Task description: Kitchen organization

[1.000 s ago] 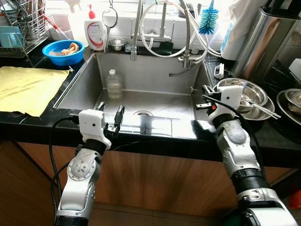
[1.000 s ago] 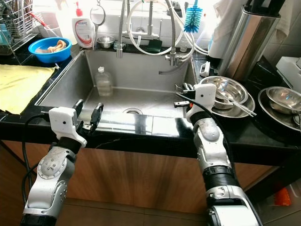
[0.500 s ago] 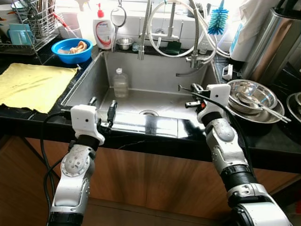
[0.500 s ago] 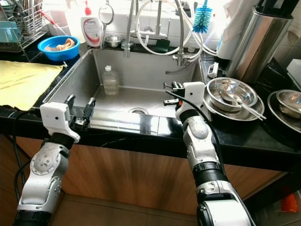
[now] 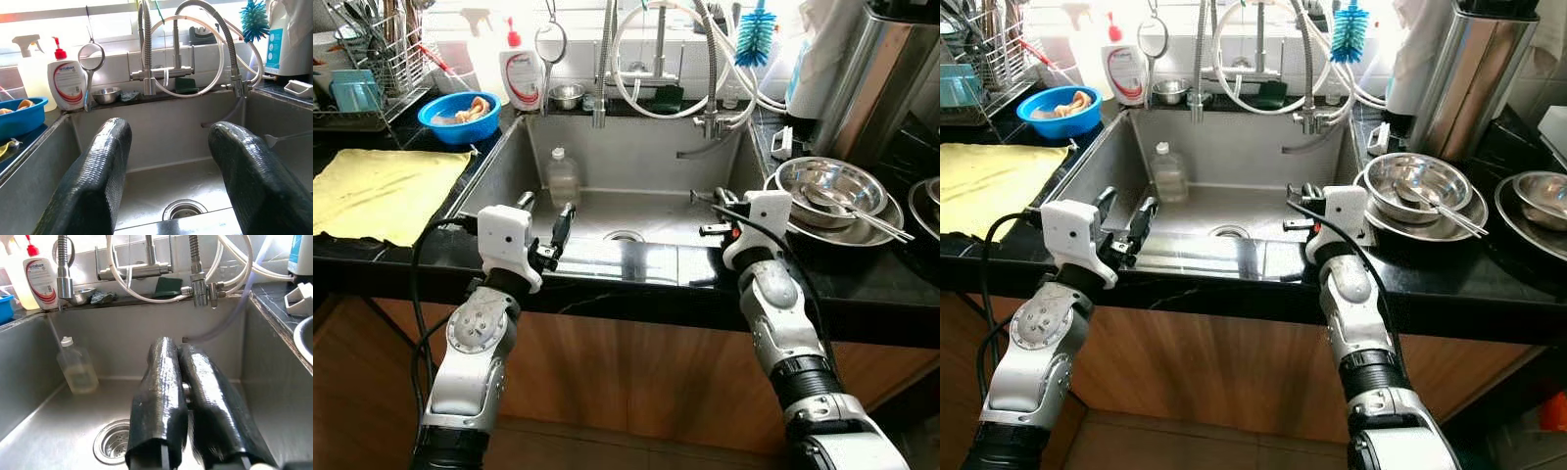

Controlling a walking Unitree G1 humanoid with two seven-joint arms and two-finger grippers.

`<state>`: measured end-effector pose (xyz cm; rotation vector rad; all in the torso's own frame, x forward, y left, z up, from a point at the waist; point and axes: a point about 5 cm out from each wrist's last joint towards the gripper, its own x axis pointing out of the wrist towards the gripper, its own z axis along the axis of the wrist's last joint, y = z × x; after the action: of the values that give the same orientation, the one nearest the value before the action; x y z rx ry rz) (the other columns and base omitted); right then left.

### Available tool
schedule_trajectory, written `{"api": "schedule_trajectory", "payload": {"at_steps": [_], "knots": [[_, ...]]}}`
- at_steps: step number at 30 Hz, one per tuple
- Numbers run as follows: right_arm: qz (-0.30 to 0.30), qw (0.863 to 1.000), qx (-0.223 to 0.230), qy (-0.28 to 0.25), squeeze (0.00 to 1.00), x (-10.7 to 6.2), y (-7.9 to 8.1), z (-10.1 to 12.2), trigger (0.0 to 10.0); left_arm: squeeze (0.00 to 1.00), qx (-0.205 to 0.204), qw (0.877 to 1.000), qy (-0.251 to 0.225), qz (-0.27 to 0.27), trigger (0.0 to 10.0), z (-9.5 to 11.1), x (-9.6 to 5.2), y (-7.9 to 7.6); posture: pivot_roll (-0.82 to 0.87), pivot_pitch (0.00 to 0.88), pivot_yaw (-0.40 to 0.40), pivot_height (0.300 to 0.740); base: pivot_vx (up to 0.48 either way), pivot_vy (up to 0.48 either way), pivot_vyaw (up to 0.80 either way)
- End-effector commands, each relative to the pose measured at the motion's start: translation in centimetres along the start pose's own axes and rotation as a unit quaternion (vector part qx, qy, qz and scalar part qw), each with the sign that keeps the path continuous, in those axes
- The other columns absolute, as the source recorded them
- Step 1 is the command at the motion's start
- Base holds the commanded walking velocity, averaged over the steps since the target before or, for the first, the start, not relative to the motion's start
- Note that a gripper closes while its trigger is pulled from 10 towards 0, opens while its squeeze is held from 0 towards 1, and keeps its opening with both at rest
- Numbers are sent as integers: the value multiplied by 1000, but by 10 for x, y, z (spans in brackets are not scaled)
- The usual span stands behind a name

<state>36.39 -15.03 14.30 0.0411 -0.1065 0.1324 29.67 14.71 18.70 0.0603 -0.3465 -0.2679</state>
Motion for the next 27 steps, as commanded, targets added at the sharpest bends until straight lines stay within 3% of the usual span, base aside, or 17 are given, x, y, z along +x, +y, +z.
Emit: {"api": "schedule_trajectory", "payload": {"at_steps": [1,2,7,8,27], "knots": [[4,1000,-1,-8,498,1,4,3,10000,0,-4,1000,7,-4,10000,-2,-1,-1,29,0,40,740,0,0,0],[4,1000,-4,-8,784,0,4,4,10000,0,-5,1000,8,-6,10000,-3,0,-2,23,0,41,740,0,0,0],[4,1000,-7,-10,835,-1,4,4,10000,0,-6,1000,9,-7,10000,-4,0,-3,18,0,41,740,0,0,0],[3,1000,-7,-10,992,-2,2,4,10000,0,-9,1000,10,-13,10000,-4,0,-5,12,0,43,740,0,0,0],[3,1000,-3,-9,1000,-6,5,2,10000,0,-13,999,17,-28,10000,-7,-2,-10,10,0,49,740,0,0,0]]}}
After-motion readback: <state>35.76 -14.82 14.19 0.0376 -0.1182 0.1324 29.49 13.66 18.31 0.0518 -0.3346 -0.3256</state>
